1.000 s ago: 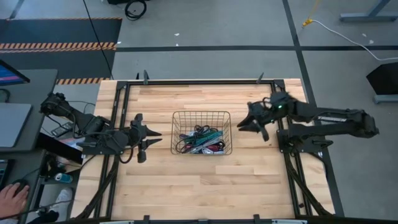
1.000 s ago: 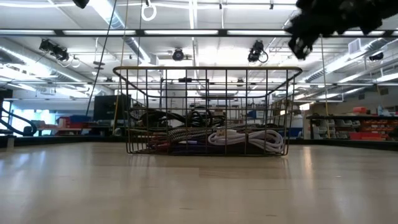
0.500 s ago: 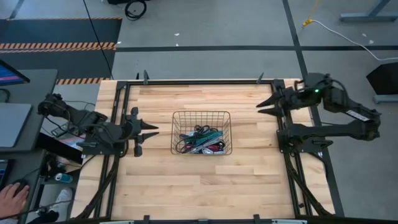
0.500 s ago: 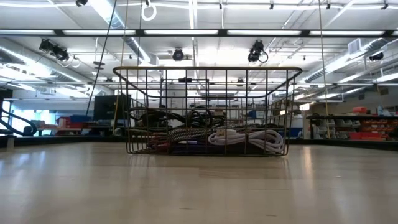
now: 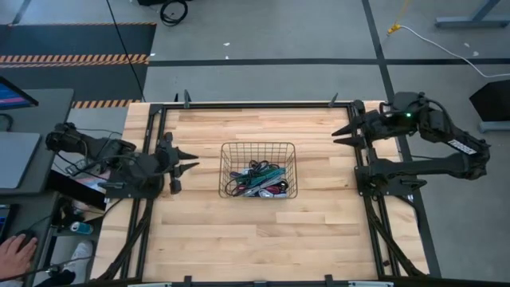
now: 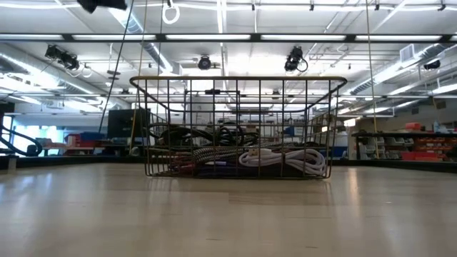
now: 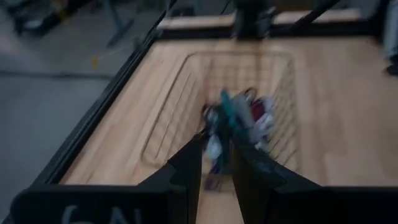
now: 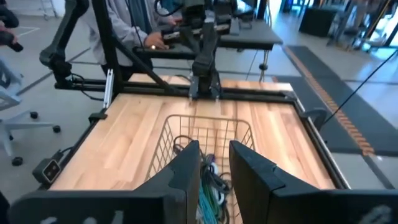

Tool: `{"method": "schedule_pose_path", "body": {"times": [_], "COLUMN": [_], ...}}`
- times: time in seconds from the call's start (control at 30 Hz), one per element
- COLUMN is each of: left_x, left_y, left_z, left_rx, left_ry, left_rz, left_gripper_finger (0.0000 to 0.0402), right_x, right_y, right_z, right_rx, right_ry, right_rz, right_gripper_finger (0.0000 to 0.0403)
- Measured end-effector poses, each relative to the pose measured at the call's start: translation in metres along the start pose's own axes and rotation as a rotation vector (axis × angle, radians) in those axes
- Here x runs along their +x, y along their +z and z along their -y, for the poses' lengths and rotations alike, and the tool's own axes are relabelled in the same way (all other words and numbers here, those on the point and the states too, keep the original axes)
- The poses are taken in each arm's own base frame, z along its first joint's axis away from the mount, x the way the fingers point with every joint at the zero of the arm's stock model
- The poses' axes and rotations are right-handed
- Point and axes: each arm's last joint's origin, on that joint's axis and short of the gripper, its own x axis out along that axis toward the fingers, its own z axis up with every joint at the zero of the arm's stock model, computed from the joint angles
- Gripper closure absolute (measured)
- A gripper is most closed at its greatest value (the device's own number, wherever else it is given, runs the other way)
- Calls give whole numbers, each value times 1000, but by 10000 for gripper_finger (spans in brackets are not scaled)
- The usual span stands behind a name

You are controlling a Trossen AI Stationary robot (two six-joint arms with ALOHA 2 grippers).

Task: Pick and place USB-C Cables
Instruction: Adjust the gold wire basket

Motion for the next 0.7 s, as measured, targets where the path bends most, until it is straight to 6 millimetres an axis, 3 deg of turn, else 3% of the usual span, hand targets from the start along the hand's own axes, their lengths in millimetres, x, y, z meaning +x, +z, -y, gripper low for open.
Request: {"method": "schedule_pose_path", "body": {"times": [0.2,0.33,0.5,0.7], "left_x": [11,28,64,112], "left_y": [-3,3,2,0], "left_z": [-16,-23,-35,-64], "left_rx": [-53,-23,-14,-5], "left_ry": [130,187,253,332], "left_rz": [-61,-62,-163,-212], "left_gripper_finger": [312,312,312,312], "right_x": [11,20,30,36], "right_y": [3,6,11,16], "right_z": [4,6,8,3], "right_rx": [2,-1,-6,-33], "right_ry": [3,44,93,144], "right_rz": [3,18,43,85], "right_gripper_finger": [310,310,310,310]}}
